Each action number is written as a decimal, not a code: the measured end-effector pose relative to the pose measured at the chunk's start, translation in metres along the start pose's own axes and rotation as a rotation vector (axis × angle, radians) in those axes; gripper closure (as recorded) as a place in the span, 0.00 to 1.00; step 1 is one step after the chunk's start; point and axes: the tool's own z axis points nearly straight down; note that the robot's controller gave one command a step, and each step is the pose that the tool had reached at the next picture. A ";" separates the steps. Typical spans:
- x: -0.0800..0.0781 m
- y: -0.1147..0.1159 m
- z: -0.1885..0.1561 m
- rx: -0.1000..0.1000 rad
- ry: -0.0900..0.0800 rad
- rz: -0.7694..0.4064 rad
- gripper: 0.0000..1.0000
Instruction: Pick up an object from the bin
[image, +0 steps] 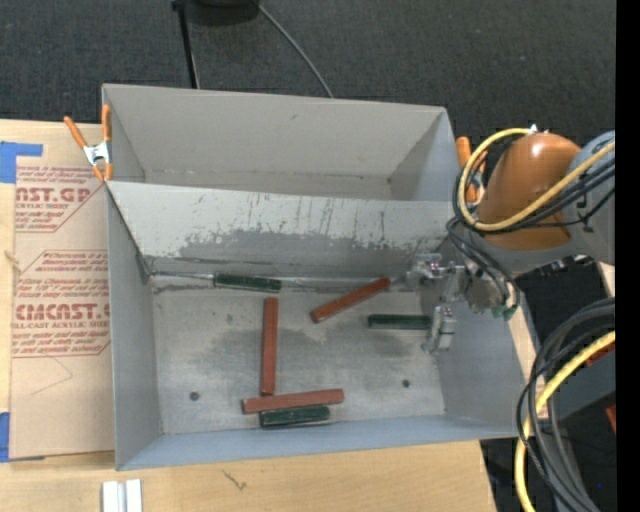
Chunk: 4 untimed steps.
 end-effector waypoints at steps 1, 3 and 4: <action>0.005 0.003 0.055 0.001 0.000 -0.074 0.00; 0.002 0.001 0.070 0.001 -0.010 0.007 1.00; 0.002 0.001 0.067 0.000 -0.008 0.012 1.00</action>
Offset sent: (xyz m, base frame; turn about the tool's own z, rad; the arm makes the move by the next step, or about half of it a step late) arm -0.0090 -0.0005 -0.0574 0.1092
